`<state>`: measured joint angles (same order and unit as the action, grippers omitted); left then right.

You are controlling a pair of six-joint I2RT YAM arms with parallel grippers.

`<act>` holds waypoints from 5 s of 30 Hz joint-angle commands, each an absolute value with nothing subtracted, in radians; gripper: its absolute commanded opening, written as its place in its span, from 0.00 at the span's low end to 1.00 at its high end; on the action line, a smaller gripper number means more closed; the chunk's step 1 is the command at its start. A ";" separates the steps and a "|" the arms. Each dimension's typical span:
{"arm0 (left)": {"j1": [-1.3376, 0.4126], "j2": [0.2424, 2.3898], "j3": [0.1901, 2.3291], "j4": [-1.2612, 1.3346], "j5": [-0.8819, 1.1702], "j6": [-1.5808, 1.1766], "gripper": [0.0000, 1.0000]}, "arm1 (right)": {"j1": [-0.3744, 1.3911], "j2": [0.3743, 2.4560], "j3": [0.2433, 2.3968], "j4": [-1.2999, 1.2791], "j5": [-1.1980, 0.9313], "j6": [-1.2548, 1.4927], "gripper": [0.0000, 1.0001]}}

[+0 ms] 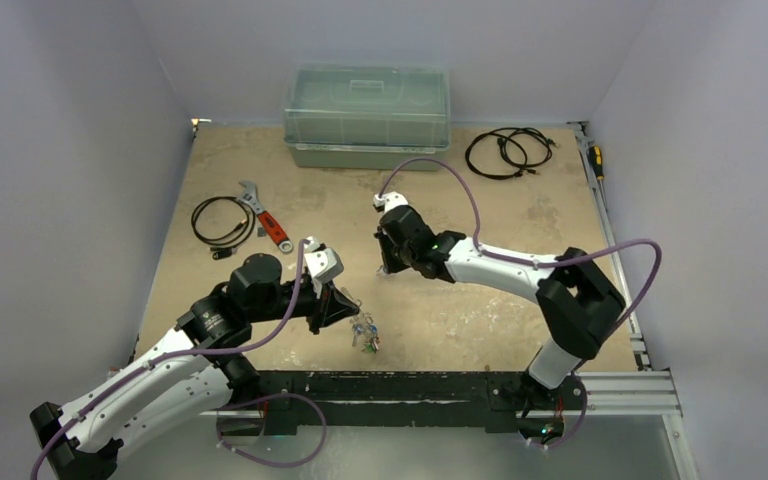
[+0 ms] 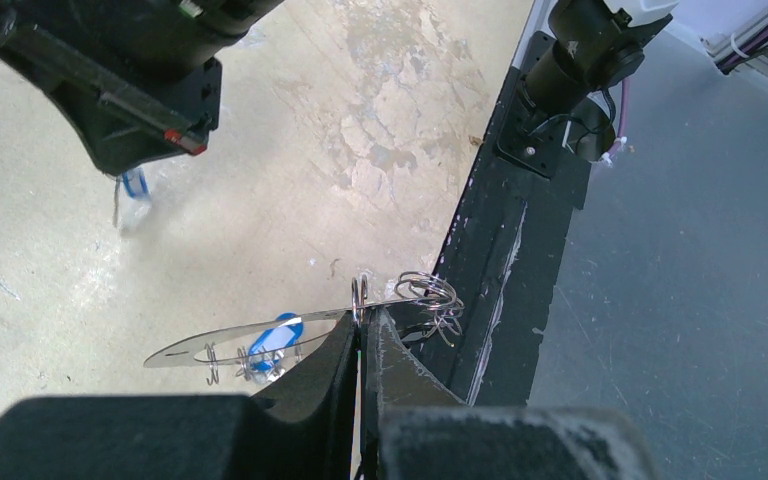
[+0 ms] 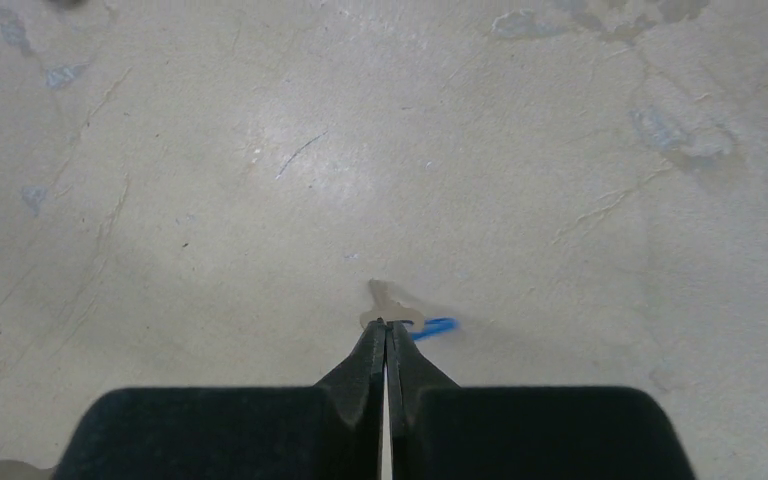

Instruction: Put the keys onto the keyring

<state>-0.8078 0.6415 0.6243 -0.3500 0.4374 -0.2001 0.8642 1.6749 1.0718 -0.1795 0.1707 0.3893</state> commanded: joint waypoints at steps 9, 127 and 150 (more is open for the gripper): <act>-0.811 0.641 0.658 -0.315 0.425 -0.220 0.00 | 0.877 1.389 0.932 -0.008 0.215 0.267 0.00; -0.695 0.844 0.758 -0.117 0.630 -0.213 0.00 | 1.012 0.861 0.758 0.131 -0.233 0.040 0.00; -0.617 0.906 0.752 -0.084 0.738 -0.284 0.00 | 1.012 0.952 0.819 0.099 -0.134 0.032 0.00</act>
<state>-0.6216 0.9264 0.7475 -0.1364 0.7216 -0.2783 1.0080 0.9501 0.7658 0.0921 -0.1234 0.0410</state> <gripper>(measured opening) 0.010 0.004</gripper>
